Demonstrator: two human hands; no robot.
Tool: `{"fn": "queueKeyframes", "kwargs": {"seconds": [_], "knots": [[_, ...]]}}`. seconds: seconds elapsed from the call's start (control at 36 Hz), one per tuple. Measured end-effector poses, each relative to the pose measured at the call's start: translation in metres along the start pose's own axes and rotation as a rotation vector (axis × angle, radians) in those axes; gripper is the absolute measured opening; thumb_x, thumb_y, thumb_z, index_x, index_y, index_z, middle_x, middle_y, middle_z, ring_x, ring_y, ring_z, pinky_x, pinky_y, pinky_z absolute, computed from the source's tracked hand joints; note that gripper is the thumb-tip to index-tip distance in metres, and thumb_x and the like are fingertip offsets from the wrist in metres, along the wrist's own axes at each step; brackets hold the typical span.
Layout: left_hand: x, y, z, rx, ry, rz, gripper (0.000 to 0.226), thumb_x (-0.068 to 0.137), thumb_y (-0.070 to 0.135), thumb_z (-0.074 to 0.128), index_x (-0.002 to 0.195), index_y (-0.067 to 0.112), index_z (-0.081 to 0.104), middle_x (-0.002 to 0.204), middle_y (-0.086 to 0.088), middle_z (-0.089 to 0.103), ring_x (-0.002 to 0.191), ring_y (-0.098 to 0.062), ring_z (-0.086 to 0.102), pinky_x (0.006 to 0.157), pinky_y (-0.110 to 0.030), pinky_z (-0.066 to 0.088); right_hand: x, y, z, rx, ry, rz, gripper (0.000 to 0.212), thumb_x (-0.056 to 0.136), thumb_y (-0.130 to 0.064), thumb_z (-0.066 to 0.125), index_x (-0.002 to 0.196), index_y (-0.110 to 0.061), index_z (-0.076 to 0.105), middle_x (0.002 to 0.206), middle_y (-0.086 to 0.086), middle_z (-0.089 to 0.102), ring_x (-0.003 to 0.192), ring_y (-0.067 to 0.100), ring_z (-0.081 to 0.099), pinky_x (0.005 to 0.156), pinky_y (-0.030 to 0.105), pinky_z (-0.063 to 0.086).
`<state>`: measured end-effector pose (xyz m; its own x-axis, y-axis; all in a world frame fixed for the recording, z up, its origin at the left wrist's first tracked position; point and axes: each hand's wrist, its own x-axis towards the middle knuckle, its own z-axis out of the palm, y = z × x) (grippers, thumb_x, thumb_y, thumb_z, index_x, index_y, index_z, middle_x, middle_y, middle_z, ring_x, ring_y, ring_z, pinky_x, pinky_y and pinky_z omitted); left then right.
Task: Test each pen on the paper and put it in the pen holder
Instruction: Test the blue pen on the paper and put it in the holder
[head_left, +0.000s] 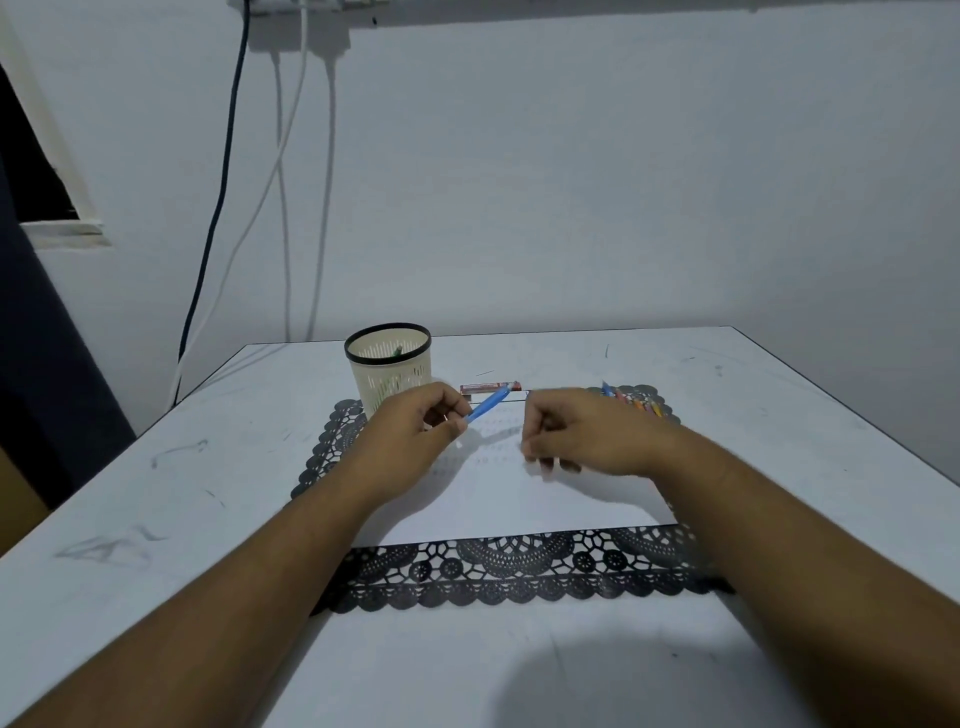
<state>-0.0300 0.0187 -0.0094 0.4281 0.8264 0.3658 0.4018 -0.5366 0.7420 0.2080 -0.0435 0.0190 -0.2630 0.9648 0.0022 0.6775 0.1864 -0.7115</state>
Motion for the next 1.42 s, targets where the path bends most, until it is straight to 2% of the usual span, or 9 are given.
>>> {"fn": "queueKeyframes", "kwargs": {"seconds": [0.17, 0.31, 0.42, 0.56, 0.83, 0.97, 1.11, 1.28, 1.42], "knots": [[-0.002, -0.001, 0.002, 0.003, -0.005, 0.011, 0.011, 0.098, 0.016, 0.067, 0.097, 0.026, 0.072, 0.089, 0.007, 0.067, 0.072, 0.001, 0.056, 0.065, -0.016, 0.046, 0.001, 0.006, -0.008, 0.321, 0.278, -0.02, 0.007, 0.094, -0.002, 0.07, 0.098, 0.003, 0.067, 0.067, -0.001, 0.067, 0.058, 0.008, 0.058, 0.056, 0.024, 0.045], [-0.002, 0.002, 0.002, 0.048, -0.018, 0.045, 0.012, 0.099, 0.018, 0.067, 0.096, 0.029, 0.071, 0.084, 0.016, 0.065, 0.07, 0.001, 0.055, 0.065, -0.016, 0.045, 0.004, 0.006, -0.007, 0.371, 0.387, -0.035, 0.002, 0.093, -0.006, 0.072, 0.093, -0.007, 0.074, 0.068, 0.002, 0.064, 0.061, 0.008, 0.056, 0.058, 0.022, 0.044], [-0.002, 0.003, 0.002, 0.078, -0.015, 0.06, 0.012, 0.098, 0.019, 0.067, 0.096, 0.03, 0.071, 0.087, 0.022, 0.064, 0.071, 0.001, 0.055, 0.064, -0.014, 0.044, 0.005, 0.001, -0.003, 0.352, 0.405, -0.045, 0.006, 0.095, -0.009, 0.072, 0.096, -0.01, 0.077, 0.067, -0.002, 0.06, 0.056, 0.003, 0.052, 0.055, 0.016, 0.042], [-0.003, 0.005, 0.002, 0.098, -0.012, 0.071, 0.011, 0.098, 0.018, 0.067, 0.097, 0.028, 0.071, 0.088, 0.014, 0.065, 0.071, 0.001, 0.055, 0.064, -0.014, 0.044, 0.005, 0.001, 0.0, 0.332, 0.421, -0.049, 0.006, 0.096, -0.012, 0.072, 0.097, -0.011, 0.078, 0.064, -0.006, 0.059, 0.054, 0.0, 0.051, 0.053, 0.013, 0.04], [-0.003, 0.006, 0.004, 0.06, -0.012, 0.074, 0.01, 0.098, 0.016, 0.067, 0.098, 0.024, 0.072, 0.088, 0.01, 0.066, 0.071, -0.001, 0.055, 0.064, -0.013, 0.044, 0.006, 0.001, 0.005, 0.343, 0.433, -0.078, 0.006, 0.093, -0.016, 0.076, 0.092, -0.018, 0.081, 0.071, -0.001, 0.067, 0.063, 0.004, 0.057, 0.065, 0.028, 0.044], [-0.004, 0.004, 0.008, 0.003, 0.008, 0.084, 0.01, 0.098, 0.017, 0.067, 0.099, 0.026, 0.071, 0.086, 0.018, 0.066, 0.07, 0.0, 0.056, 0.065, -0.013, 0.045, 0.009, 0.0, 0.009, 0.539, 0.426, -0.097, 0.007, 0.093, -0.013, 0.075, 0.095, -0.014, 0.082, 0.08, 0.003, 0.073, 0.072, 0.013, 0.06, 0.065, 0.03, 0.047], [-0.004, 0.006, 0.016, -0.185, -0.022, 0.086, 0.013, 0.098, 0.009, 0.066, 0.098, 0.022, 0.07, 0.081, 0.011, 0.064, 0.067, -0.004, 0.056, 0.062, -0.023, 0.046, 0.011, -0.006, 0.022, 0.678, 0.347, -0.12, 0.011, 0.097, -0.009, 0.07, 0.096, -0.015, 0.079, 0.078, -0.006, 0.067, 0.075, 0.01, 0.057, 0.065, 0.027, 0.047], [-0.005, 0.008, 0.022, -0.216, -0.097, 0.108, 0.012, 0.097, 0.011, 0.066, 0.1, 0.022, 0.069, 0.087, 0.001, 0.066, 0.079, -0.015, 0.06, 0.077, -0.046, 0.052, 0.01, -0.023, 0.029, 0.668, 0.543, -0.201, 0.013, 0.108, -0.018, 0.052, 0.099, -0.017, 0.062, 0.096, -0.003, 0.074, 0.093, 0.017, 0.069, 0.087, 0.035, 0.057], [-0.006, 0.008, 0.025, -0.196, -0.157, 0.111, 0.014, 0.095, 0.014, 0.067, 0.097, 0.027, 0.071, 0.09, 0.003, 0.067, 0.082, -0.016, 0.06, 0.077, -0.041, 0.05, 0.008, -0.042, 0.036, 1.02, 0.516, -0.318, 0.018, 0.112, -0.012, 0.037, 0.101, -0.013, 0.052, 0.074, 0.001, 0.052, 0.068, 0.016, 0.054, 0.074, 0.029, 0.053]]}}
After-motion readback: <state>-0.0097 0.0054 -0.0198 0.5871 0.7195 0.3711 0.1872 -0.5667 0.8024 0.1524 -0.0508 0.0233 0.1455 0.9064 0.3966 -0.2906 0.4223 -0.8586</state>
